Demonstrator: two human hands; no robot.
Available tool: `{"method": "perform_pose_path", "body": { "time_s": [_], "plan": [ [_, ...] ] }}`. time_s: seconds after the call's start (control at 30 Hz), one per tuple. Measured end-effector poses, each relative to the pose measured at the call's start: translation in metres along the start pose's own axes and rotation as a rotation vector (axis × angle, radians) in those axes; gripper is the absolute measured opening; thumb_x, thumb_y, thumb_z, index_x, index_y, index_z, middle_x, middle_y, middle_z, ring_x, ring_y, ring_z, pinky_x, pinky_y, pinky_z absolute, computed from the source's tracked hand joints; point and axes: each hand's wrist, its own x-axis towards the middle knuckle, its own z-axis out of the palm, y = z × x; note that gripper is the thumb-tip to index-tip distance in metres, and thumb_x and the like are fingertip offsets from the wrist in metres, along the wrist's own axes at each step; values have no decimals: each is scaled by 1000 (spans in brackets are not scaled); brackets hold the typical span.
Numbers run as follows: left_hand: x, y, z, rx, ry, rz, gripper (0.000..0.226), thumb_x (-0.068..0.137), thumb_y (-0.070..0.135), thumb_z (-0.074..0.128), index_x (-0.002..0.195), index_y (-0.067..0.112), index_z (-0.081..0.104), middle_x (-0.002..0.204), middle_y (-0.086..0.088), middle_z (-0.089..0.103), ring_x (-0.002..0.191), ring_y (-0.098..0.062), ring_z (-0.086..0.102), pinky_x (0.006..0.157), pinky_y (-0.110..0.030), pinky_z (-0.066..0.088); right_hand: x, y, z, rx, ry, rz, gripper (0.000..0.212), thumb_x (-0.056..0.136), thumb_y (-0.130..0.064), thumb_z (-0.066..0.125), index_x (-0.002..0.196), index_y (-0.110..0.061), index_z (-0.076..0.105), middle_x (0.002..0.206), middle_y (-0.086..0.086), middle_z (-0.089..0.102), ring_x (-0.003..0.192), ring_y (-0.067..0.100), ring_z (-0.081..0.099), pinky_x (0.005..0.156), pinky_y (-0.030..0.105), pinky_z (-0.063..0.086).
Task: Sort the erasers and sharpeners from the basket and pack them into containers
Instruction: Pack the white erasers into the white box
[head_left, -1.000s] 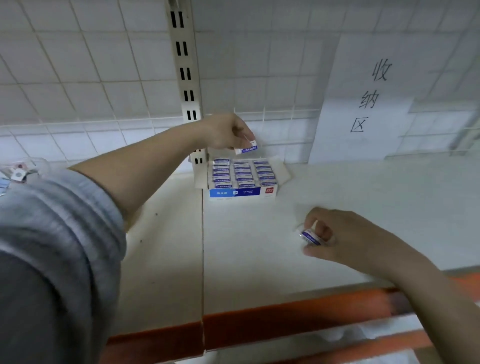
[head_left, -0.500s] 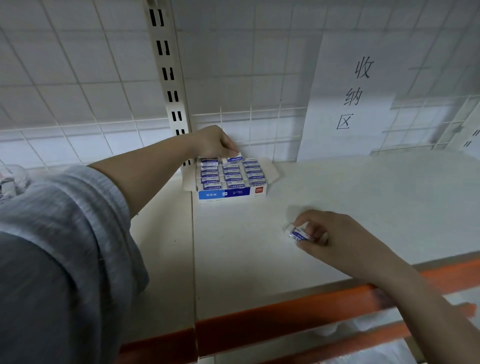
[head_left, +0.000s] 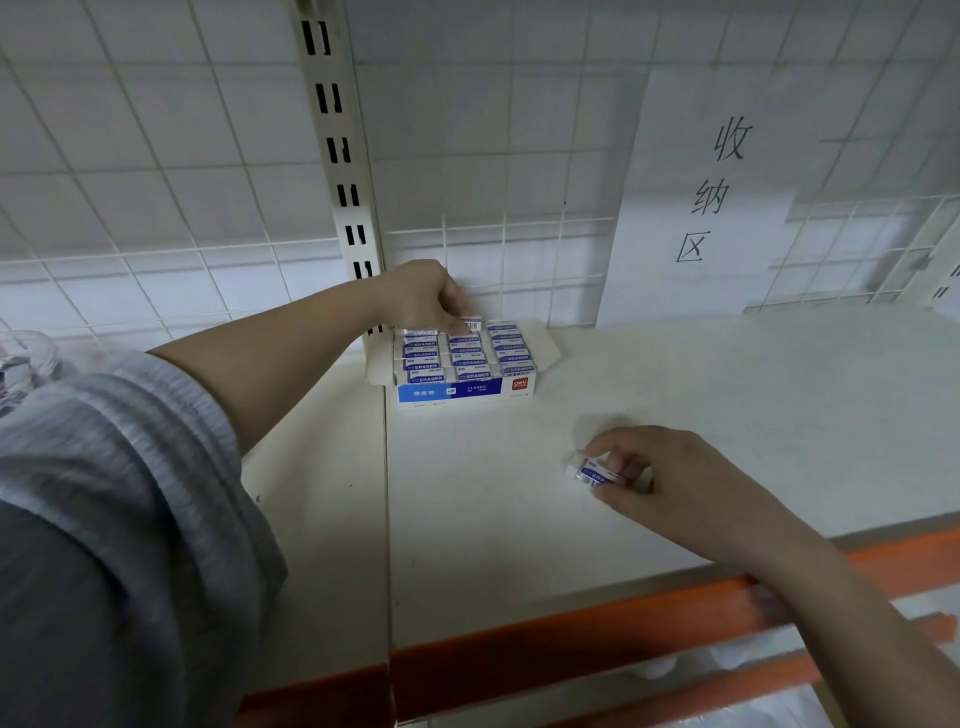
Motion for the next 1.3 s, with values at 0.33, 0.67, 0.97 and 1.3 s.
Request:
{"method": "perform_pose_path", "body": {
  "time_s": [0.33,0.67,0.97,1.3],
  "plan": [
    [-3,0,0,79,50,-8,29,84,22,68,111,12,68,107,-2,69,91,-14,60,80,-24,43,2,-1,0,-16,-8,-15,13,82,-19,67,92,-28,67,81,-11,61,77,3,55,69,16,44],
    [-16,5,-1,15,195,9,23,90,28,61,108,17,70,110,4,68,99,-11,60,81,-20,41,7,-2,-4,-57,45,-38,14,83,-22,67,95,-16,71,88,-5,63,83,8,58,70,15,42],
    [-75,23,-3,-100,365,11,21,93,24,55,106,20,71,103,15,65,80,3,54,63,1,35,31,-12,-22,-42,166,-86,20,81,-18,68,100,-23,70,86,-13,60,85,6,57,67,1,35],
    [-153,31,45,-167,443,-108,22,93,26,55,110,25,70,106,14,66,81,2,55,68,-2,36,108,-15,-33,-123,209,-210,23,86,-11,64,108,-12,70,94,-2,59,84,9,50,67,0,32]
  ]
}}
